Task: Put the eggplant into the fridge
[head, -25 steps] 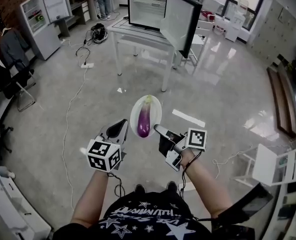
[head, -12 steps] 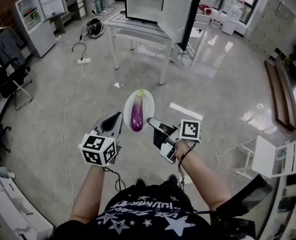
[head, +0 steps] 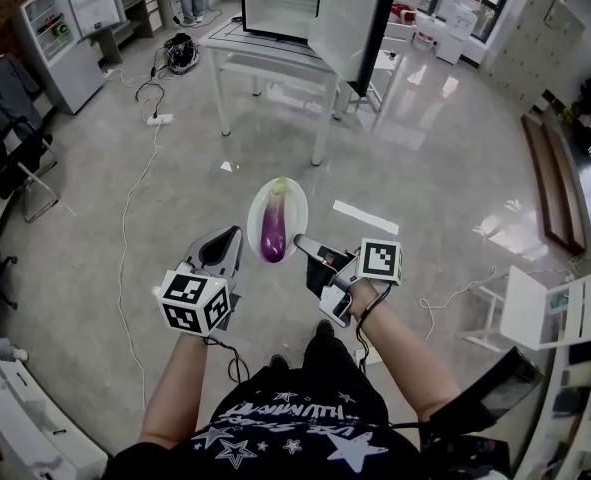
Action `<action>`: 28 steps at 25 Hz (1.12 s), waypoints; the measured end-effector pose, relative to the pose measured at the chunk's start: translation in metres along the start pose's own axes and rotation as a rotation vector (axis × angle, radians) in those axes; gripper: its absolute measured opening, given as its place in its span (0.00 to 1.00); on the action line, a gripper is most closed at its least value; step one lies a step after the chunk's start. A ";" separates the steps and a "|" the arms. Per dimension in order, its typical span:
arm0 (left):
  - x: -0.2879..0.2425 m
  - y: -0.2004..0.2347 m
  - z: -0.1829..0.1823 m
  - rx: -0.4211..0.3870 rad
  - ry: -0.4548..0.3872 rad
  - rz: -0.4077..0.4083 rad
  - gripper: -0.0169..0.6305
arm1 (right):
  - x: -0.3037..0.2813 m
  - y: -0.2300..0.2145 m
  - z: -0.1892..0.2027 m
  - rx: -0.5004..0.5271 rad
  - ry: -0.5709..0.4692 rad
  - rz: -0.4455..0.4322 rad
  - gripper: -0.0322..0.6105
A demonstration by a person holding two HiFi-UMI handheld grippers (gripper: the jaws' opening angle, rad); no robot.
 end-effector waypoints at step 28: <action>-0.213 0.065 0.009 -0.005 0.016 -0.119 0.04 | -0.134 -0.095 -0.199 -0.061 0.104 -0.013 0.11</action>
Point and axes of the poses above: the fingertips, and each gripper's own axes: x backward along the fingers, y to its left, z out of its underside, the point moved 6 cm from there along x, backward along the fingers, and after that the axes turned 13 degrees about -y, right-handed, at the moved point
